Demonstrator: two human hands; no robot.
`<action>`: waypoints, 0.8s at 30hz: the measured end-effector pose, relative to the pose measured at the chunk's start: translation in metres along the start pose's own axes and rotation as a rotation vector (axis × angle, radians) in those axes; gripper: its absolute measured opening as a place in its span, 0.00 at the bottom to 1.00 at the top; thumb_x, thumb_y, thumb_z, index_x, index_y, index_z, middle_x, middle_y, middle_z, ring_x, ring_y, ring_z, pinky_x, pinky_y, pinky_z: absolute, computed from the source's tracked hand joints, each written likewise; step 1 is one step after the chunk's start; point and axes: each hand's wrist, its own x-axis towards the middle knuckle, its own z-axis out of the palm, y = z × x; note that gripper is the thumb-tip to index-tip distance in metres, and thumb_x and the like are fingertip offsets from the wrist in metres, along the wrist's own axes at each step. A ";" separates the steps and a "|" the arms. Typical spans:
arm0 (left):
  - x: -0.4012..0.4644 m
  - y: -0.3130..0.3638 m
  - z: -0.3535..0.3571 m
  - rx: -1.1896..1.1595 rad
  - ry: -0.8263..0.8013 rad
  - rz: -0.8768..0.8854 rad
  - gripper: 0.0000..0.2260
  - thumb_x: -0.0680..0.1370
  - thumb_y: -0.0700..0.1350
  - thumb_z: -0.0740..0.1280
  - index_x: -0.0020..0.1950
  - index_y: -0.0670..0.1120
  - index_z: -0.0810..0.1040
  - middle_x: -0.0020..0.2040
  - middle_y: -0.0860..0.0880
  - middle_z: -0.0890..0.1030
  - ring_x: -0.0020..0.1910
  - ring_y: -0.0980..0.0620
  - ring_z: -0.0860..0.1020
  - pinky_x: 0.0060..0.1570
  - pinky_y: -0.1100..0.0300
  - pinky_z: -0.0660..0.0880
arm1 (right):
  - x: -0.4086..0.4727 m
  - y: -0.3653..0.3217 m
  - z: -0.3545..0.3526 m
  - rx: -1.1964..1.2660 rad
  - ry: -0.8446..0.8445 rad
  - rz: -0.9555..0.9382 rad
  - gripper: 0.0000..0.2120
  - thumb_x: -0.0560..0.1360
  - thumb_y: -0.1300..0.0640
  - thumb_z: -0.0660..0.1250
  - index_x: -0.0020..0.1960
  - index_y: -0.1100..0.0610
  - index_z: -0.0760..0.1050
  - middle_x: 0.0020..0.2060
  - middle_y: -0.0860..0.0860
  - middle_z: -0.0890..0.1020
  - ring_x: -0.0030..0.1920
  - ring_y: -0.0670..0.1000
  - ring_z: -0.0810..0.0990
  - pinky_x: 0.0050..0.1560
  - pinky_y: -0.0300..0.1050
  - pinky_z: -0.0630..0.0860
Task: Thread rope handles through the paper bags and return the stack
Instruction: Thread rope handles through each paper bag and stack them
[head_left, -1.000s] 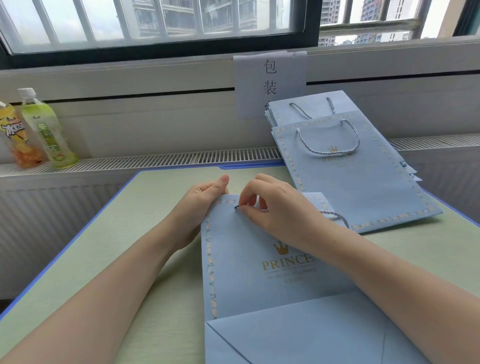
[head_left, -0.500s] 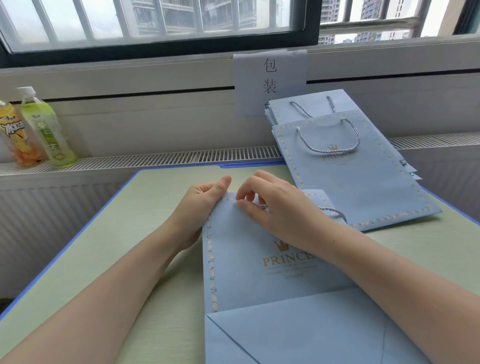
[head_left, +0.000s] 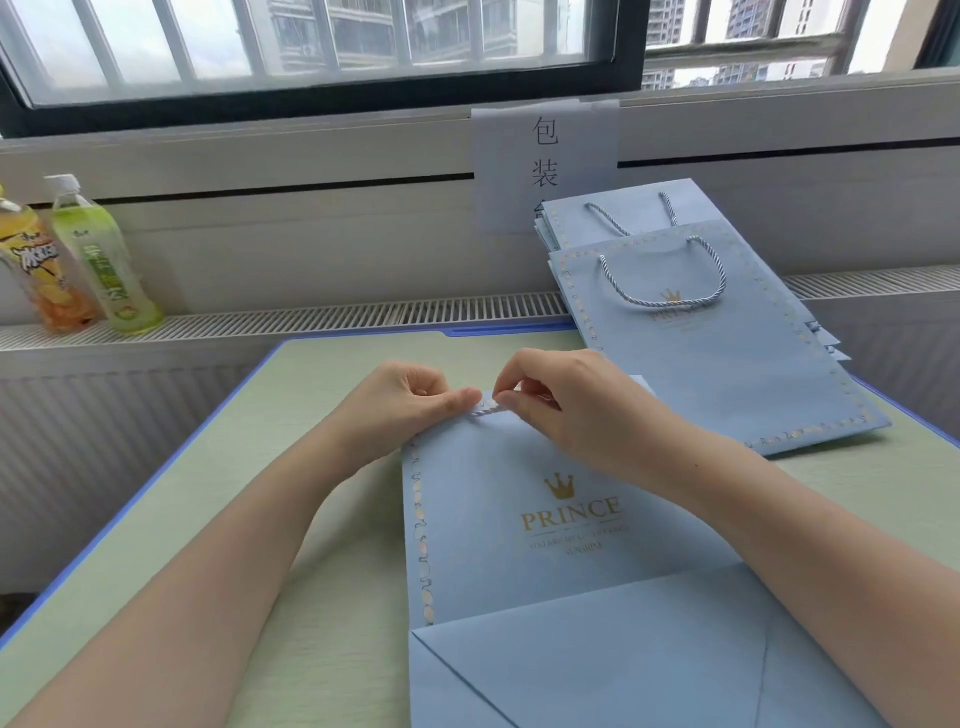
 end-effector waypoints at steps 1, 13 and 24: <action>0.001 -0.002 -0.001 0.065 0.021 -0.001 0.18 0.75 0.53 0.68 0.35 0.39 0.74 0.29 0.48 0.72 0.28 0.55 0.67 0.28 0.65 0.62 | -0.001 0.000 -0.001 0.002 0.005 0.000 0.05 0.79 0.52 0.61 0.50 0.50 0.75 0.29 0.40 0.69 0.32 0.38 0.68 0.30 0.34 0.62; -0.002 -0.002 0.020 0.235 0.093 0.528 0.21 0.74 0.63 0.61 0.45 0.45 0.78 0.40 0.56 0.77 0.40 0.61 0.73 0.43 0.69 0.68 | 0.004 0.007 0.000 0.203 0.201 -0.012 0.06 0.78 0.61 0.62 0.51 0.54 0.77 0.32 0.37 0.72 0.35 0.35 0.73 0.37 0.28 0.65; -0.003 0.005 0.010 -0.003 0.528 0.216 0.15 0.80 0.46 0.58 0.38 0.39 0.72 0.28 0.55 0.74 0.27 0.60 0.70 0.31 0.66 0.64 | 0.008 0.028 -0.012 -0.140 0.313 -0.010 0.12 0.76 0.55 0.59 0.48 0.57 0.80 0.41 0.50 0.80 0.44 0.56 0.78 0.46 0.50 0.71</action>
